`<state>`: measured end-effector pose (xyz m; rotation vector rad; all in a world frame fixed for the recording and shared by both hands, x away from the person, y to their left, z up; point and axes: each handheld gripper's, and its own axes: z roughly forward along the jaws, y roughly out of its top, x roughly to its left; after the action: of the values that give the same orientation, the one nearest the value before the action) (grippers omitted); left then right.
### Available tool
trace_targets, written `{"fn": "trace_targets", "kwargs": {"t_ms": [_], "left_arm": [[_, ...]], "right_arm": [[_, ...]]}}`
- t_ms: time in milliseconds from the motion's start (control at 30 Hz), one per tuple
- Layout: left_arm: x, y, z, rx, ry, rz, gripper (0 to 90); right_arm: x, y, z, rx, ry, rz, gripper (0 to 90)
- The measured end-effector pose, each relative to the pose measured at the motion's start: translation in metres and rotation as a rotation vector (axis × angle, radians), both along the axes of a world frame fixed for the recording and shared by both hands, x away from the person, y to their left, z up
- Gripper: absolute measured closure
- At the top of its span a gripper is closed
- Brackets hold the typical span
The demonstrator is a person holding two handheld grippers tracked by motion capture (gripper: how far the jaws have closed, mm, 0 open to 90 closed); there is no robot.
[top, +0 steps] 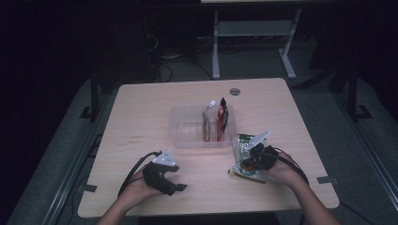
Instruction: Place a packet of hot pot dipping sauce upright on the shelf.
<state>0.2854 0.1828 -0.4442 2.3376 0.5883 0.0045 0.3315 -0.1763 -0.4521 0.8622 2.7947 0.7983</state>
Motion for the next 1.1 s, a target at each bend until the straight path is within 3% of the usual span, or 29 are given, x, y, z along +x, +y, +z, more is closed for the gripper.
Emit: {"fn": "trace_targets", "kwargs": {"t_ms": [200,567,667,967,1100], "left_arm": [[0.000,0.000,0.000,0.002,-0.001,-0.003,21.6],[0.000,-0.001,-0.001,0.001,0.003,-0.005,21.6],[0.001,-0.001,-0.001,0.001,0.002,-0.005,21.6],[0.001,-0.002,-0.001,0.005,0.001,-0.012,21.6],[0.000,0.000,0.000,0.001,-0.001,-0.010,21.6]], "right_arm": [[-0.005,0.011,-0.001,0.003,-0.001,0.080,90.0],[-0.019,0.047,-0.001,0.027,0.014,0.202,90.0],[-0.021,0.055,-0.003,0.039,-0.003,0.243,90.0],[-0.030,0.089,-0.003,0.060,-0.015,0.313,90.0],[-0.027,0.086,0.000,0.082,-0.017,0.310,90.0]]}}
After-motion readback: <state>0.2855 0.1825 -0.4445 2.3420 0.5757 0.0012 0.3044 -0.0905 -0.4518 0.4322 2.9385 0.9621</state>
